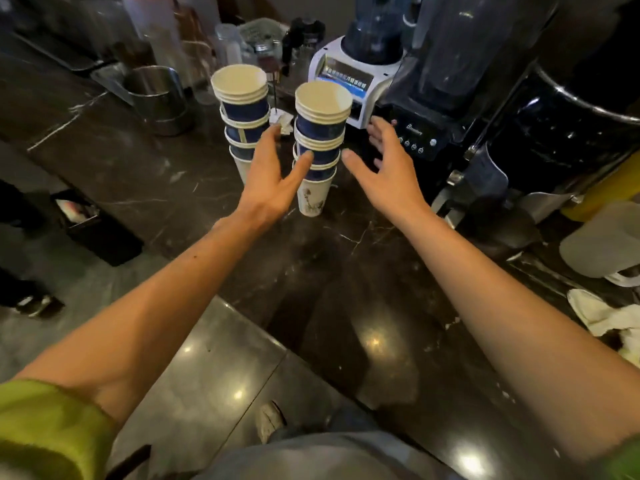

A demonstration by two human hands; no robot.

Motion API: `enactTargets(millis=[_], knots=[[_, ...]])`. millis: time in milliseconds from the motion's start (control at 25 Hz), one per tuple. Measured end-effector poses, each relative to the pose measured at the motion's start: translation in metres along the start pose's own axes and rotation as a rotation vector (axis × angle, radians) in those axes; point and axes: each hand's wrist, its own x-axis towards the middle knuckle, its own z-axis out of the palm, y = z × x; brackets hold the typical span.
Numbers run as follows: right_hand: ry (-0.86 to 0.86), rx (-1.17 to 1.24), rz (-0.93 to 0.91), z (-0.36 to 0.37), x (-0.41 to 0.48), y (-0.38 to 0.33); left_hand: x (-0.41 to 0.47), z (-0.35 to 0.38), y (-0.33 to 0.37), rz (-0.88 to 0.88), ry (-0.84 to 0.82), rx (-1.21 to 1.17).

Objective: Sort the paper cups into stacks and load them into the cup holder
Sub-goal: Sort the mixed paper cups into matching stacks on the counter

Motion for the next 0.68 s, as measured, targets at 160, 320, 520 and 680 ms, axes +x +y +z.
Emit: enactTargets(millis=[160,320,520,680], knots=[[0.014,0.046,0.024,0.006,0.053,0.002,0.050,0.010,-0.007,0.018,-0.088,-0.075],[-0.055,0.085,0.011,0.008,0.086,0.013,0.081,0.028,-0.013,0.083,-0.099,-0.188],[-0.111,0.133,0.016,0.013,0.096,0.014,0.100,0.030,-0.029,0.120,-0.110,-0.212],[-0.084,0.104,-0.002,0.024,0.100,0.005,0.112,0.025,-0.048,0.137,-0.204,-0.295]])
